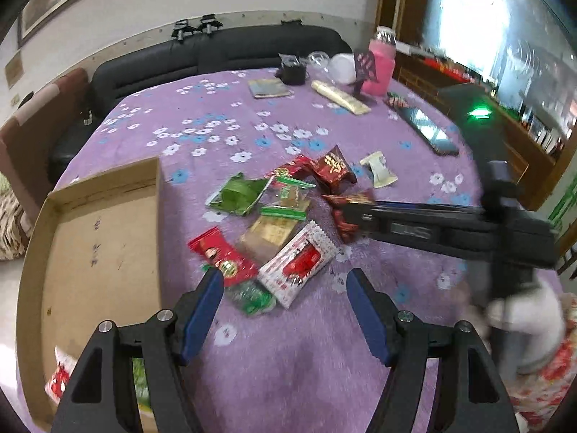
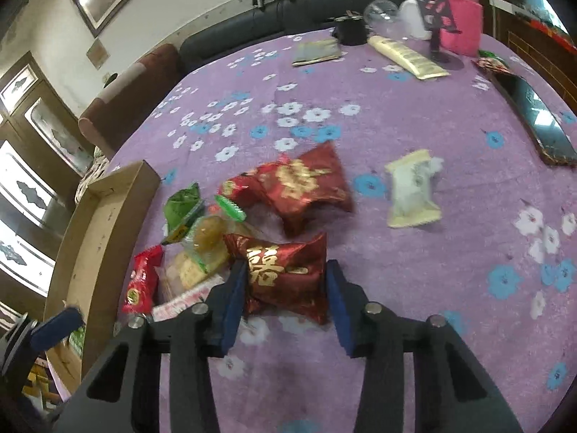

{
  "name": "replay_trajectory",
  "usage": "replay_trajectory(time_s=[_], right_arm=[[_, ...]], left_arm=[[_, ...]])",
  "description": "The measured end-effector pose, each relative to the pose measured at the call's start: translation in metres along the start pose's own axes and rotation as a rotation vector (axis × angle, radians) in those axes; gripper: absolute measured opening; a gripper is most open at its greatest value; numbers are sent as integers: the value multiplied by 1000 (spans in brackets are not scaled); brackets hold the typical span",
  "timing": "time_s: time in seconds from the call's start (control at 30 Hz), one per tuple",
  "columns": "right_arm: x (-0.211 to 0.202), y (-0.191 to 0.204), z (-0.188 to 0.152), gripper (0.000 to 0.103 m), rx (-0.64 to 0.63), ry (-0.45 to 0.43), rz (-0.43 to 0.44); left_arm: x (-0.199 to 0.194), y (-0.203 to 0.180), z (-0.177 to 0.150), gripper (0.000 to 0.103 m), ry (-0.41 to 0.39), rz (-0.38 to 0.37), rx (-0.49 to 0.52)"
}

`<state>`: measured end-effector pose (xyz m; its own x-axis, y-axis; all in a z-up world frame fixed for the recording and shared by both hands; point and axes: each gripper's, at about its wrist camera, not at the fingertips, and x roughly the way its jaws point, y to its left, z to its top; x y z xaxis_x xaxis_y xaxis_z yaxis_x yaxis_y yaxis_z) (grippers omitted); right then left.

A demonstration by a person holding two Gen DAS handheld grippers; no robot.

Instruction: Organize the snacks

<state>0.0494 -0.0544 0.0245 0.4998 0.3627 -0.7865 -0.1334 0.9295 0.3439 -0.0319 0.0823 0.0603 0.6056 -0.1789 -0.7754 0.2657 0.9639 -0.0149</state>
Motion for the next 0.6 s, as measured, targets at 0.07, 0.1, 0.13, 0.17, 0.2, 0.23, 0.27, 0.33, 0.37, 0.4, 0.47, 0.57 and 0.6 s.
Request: replay_trajectory(time_s=[0.07,0.1,0.13,0.17,0.2,0.23,0.27,0.33,0.37,0.4,0.47,0.57,0.6], right_arm=[[-10,-11,-5,41,5,-4,-2],[-16,-19,-9,41,9,-4,-8],[-19,-23,-11,41,14,-4,-7],[-24,-28,-13,41,20,-5,-1],[-29,-33,-16,41,26,-8,7],[-33,-36,-18,41,29,-12,12],[-36,-39,-19,41,31,-15,16],[-43,-43,-22,41,37,-26,31],[-47,-44,-23,42,38,-32,37],[-50,-45,-23,42,38,-38,41],[-56,-44,-25,42,34,-49,57],[-63,-41,-25,42,25,-60,70],[-66,-39,-25,42,19,-66,74]], left_arm=[[11,-6,5,74,12,15,38],[19,-10,9,74,24,28,67],[25,-14,12,74,38,30,86],[32,-16,14,74,54,28,104],[41,-20,16,74,79,28,128],[47,-23,17,74,102,33,145],[54,-26,17,74,127,36,161],[68,-33,14,73,193,35,195],[65,-35,13,59,172,29,198],[63,-36,12,44,189,3,188],[59,-36,12,24,194,-18,158],[52,-39,8,23,169,-3,154],[47,-38,7,23,152,-12,131]])
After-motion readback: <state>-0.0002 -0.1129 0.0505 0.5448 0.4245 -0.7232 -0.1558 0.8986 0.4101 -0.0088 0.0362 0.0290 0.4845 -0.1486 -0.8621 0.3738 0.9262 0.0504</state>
